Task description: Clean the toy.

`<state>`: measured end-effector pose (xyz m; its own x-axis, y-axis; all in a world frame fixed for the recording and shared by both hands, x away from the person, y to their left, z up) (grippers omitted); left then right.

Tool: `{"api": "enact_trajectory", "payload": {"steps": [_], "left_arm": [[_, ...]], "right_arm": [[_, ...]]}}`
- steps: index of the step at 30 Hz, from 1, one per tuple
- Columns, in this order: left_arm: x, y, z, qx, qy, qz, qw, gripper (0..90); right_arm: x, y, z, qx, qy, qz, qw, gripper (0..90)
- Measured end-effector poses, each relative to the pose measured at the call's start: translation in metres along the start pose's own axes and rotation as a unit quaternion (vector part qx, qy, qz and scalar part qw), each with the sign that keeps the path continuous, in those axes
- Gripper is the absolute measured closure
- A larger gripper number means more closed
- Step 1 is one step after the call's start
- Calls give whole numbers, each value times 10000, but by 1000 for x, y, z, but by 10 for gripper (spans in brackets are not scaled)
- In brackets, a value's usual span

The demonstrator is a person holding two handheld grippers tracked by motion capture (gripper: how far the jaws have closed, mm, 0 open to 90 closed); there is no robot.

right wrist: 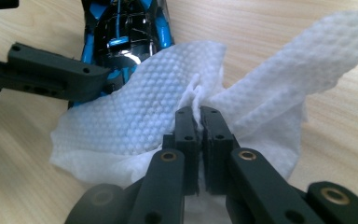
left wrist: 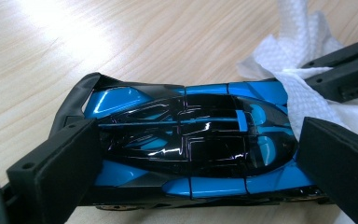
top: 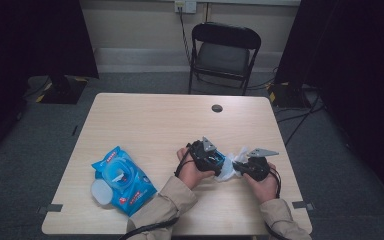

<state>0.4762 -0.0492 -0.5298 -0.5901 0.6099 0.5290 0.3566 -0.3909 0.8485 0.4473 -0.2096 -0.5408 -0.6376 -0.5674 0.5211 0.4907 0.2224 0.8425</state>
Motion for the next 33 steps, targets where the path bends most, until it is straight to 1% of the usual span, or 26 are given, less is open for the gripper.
{"api": "enact_trajectory", "payload": {"steps": [5, 9, 12, 14, 18, 26, 33], "left_arm": [[0, 0, 0, -18, -3, -2, 10000, 0], [0, 0, -1, 28, -9, -4, 10000, 0], [0, 0, -1, 29, -11, -2, 10000, 0], [0, 0, 0, 9, -6, -9, 10000, 0], [0, 0, 0, -1, -1, -16, 10000, 0], [0, 0, 0, -10, 6, -19, 10000, 0], [0, 0, 0, 12, -2, -27, 10000, 0]], "right_arm": [[4, -3, 4, 68, 27, 18, 10000, 868], [6, -5, 7, 82, 67, 18, 9999, 868], [8, -6, 10, 133, 112, 59, 9998, 867], [9, -7, 13, 122, 143, 81, 9998, 867], [11, -8, 17, 194, 156, 122, 9996, 867], [13, -10, 21, 168, 190, 159, 9996, 867], [15, -11, 23, 209, 244, 165, 9993, 868]]}}
Point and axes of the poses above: each handheld gripper's, and its own axes: x roughly backward along the jaws, y roughly out of its top, z roughly to its left, the point moved 6 cm from there along -x, roughly forward along the jaws, and after that the axes turned 8 degrees about -z, right-handed, at the moved point
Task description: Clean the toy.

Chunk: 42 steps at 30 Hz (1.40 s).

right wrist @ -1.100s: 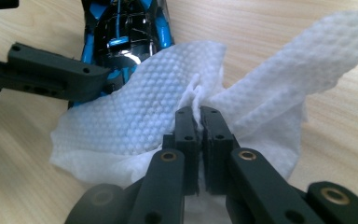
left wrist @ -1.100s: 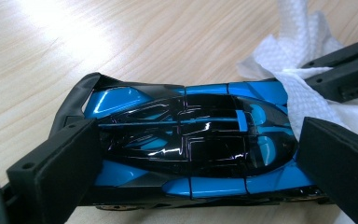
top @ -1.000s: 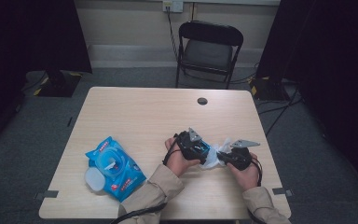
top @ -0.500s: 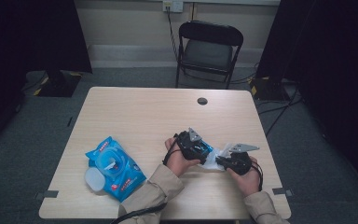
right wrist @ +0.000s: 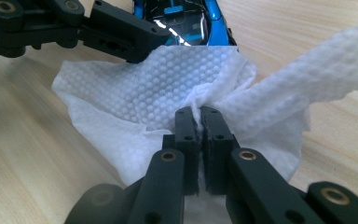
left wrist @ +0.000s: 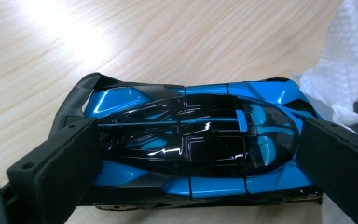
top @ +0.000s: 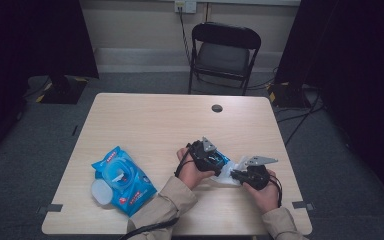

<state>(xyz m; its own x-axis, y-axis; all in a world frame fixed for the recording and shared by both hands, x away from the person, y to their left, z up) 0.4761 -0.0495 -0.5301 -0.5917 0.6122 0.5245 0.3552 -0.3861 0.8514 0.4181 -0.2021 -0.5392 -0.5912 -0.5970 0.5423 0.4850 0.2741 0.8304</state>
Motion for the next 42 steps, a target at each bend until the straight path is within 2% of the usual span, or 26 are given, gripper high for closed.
{"api": "enact_trajectory", "payload": {"steps": [14, 21, 28, 37, 42], "left_arm": [[0, 0, 0, -1, -13, -49, 10000, 0], [0, -1, -1, -7, 1, -57, 10000, 0], [0, -1, -1, -8, 0, -39, 10000, 0], [0, 0, -1, -8, -3, -33, 10000, 0], [0, 0, -1, 1, -7, -37, 10000, 0]], "right_arm": [[-1, -1, 17, 61, 223, 75, 9997, 868], [-3, -1, 20, 66, 236, 59, 9997, 868], [-8, 1, 30, 153, 394, 71, 9991, 867], [-8, 1, 36, 184, 600, 89, 9980, 867], [1, 2, 33, 175, 652, 112, 9977, 868]]}}
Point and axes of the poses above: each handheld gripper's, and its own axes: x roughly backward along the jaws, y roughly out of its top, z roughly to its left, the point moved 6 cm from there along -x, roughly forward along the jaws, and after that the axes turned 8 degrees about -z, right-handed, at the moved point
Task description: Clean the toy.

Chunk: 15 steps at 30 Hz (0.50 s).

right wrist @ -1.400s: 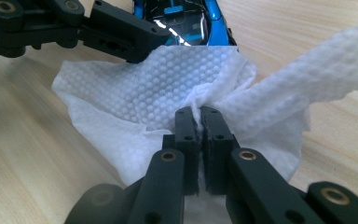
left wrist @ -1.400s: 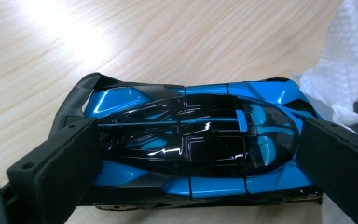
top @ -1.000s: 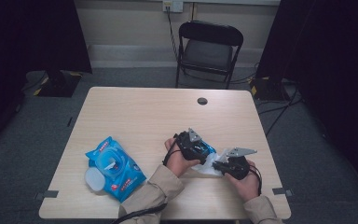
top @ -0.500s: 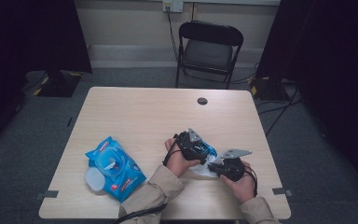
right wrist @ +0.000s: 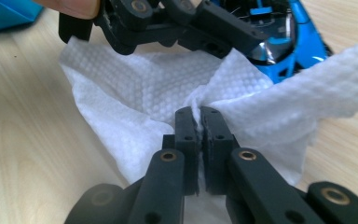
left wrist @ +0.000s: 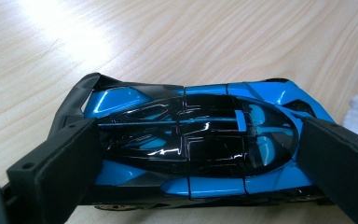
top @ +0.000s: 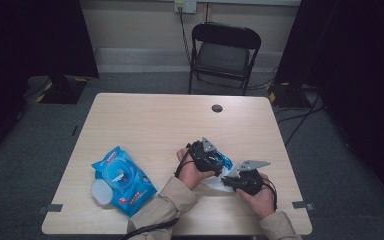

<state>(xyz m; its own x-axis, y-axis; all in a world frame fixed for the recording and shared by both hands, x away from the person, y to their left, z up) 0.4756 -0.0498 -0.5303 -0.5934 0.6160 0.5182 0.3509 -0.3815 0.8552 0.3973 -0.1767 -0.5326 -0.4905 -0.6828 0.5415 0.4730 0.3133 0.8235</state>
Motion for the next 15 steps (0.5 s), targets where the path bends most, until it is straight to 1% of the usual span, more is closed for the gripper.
{"api": "enact_trajectory", "payload": {"steps": [2, 5, 7, 10, 11, 13, 15], "left_arm": [[0, 0, 0, -5, -7, 3, 10000, 0], [0, 0, 1, 7, -18, 6, 10000, 0], [0, 0, 1, 6, -15, 5, 10000, 0], [0, 0, 1, 5, -15, 5, 10000, 0], [0, 0, 1, 4, -17, 6, 10000, 0], [0, 0, 1, 5, -14, 7, 10000, 0], [0, 0, 0, 9, -11, 7, 10000, 0]], "right_arm": [[7, 2, -4, -36, -14, -65, 10000, 867], [21, 7, -16, -179, -129, -239, 9995, 867], [29, 9, -27, -248, -265, -315, 9988, 868], [37, 11, -39, -310, -451, -408, 9977, 868], [38, 12, -42, -346, -497, -440, 9972, 868], [41, 14, -52, -415, -664, -515, 9956, 868], [40, 16, -62, -465, -825, -541, 9940, 868]]}}
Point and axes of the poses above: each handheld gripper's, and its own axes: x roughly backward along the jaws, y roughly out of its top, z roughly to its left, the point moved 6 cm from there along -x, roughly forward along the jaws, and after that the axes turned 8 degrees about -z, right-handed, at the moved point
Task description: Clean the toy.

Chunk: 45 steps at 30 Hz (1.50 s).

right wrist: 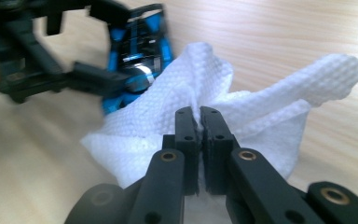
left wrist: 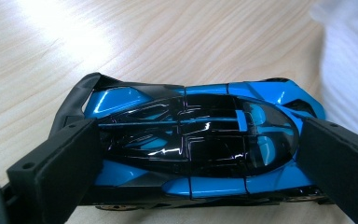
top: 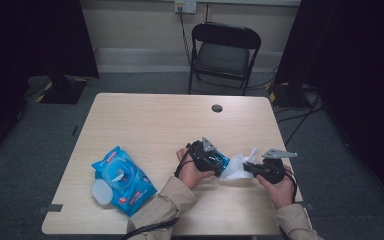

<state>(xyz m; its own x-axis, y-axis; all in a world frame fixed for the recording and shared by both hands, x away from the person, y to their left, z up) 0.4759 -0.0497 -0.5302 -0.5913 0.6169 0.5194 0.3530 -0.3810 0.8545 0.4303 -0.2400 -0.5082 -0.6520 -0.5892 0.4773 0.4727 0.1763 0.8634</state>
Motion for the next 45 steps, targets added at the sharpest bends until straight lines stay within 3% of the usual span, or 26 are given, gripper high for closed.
{"api": "enact_trajectory", "payload": {"steps": [6, 15, 45], "left_arm": [[0, 0, 0, -6, -8, -10, 10000, 0], [0, -1, -1, -24, -10, 4, 10000, 0], [0, 0, -2, 27, 28, -16, 10000, 0]], "right_arm": [[-22, -4, -9, -35, -229, 152, 9996, 867], [-47, -12, 3, 122, -202, 315, 9992, 864], [-30, -26, 28, 290, 200, 364, 9987, 866]]}}
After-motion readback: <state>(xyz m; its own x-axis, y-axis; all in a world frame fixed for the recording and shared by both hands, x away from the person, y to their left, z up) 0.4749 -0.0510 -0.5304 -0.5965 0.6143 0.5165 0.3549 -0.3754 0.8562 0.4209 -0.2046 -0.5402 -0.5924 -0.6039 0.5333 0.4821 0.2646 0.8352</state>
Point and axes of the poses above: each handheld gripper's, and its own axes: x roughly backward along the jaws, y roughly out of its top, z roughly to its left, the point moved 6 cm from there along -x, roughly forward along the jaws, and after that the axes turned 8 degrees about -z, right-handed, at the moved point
